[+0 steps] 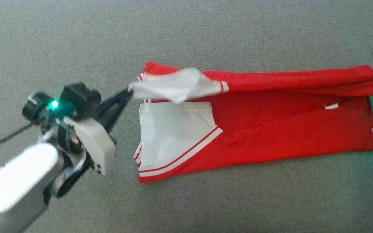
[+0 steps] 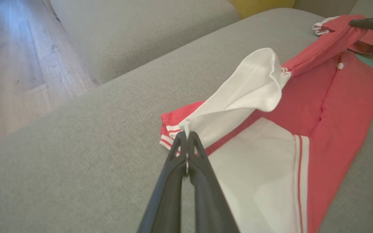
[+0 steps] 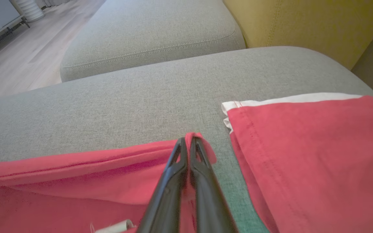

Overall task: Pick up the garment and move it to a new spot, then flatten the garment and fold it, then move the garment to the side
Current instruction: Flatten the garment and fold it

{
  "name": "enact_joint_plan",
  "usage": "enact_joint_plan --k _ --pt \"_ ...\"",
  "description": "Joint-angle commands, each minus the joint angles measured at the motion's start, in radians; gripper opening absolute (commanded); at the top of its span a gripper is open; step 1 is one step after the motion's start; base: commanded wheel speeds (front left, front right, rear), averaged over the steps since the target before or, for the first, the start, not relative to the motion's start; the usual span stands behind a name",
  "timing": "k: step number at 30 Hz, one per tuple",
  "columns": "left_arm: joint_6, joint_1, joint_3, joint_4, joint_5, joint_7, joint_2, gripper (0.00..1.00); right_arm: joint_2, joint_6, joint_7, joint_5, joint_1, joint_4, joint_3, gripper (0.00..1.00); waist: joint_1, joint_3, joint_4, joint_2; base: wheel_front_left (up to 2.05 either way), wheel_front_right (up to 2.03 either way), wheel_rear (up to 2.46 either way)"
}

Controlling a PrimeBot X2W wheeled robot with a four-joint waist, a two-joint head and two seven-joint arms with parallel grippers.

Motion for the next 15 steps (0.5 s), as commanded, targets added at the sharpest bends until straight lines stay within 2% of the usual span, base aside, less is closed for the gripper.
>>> enact_joint_plan --k 1,8,15 --pt "0.019 -0.008 0.049 -0.043 -0.007 -0.011 0.056 0.00 -0.023 -0.001 0.008 -0.006 0.019 -0.043 -0.008 0.00 0.0002 0.001 0.000 -0.0001 0.00 0.00 0.00" --pt "0.085 0.088 0.037 -0.124 -0.026 -0.038 0.060 0.00 -0.007 -0.001 0.025 -0.014 0.093 -0.091 -0.060 0.00 0.0002 0.008 0.013 -0.0001 0.00 0.00 0.00" --pt "0.107 0.160 0.014 -0.127 -0.039 -0.068 0.047 0.00 0.016 -0.001 0.042 -0.017 0.177 -0.134 -0.096 0.00 0.0002 -0.004 0.025 -0.0001 0.00 0.00 0.00"
